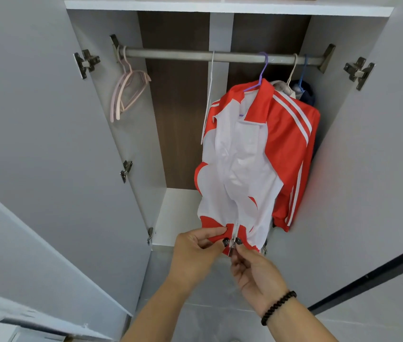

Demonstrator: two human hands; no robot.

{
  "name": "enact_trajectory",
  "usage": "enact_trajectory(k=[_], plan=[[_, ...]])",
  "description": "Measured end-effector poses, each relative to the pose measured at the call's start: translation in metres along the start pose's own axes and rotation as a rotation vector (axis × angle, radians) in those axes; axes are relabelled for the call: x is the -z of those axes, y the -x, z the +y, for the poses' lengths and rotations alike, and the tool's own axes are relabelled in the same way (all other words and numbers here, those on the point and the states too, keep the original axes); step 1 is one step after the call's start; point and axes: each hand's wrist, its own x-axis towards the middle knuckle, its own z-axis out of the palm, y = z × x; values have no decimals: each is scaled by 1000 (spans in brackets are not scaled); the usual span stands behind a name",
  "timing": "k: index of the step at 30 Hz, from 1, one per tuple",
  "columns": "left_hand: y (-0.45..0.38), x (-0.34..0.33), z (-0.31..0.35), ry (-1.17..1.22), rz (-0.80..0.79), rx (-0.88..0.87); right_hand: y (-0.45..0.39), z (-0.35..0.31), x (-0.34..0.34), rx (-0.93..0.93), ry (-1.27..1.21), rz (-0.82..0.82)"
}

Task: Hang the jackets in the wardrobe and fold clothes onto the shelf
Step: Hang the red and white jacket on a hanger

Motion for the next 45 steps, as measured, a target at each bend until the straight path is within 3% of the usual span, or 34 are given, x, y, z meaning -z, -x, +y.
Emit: enact_trajectory(k=[7,17,45], plan=[[-8,-10,-8,-62,-3,8,-4,-5,15,-172,360,-34],[-17,-13,-34,-10,32,132,-30,-37,14,-250,299,-6],[-47,29,-67,37,327,263,-124,-81,-70,-326,606,-110]])
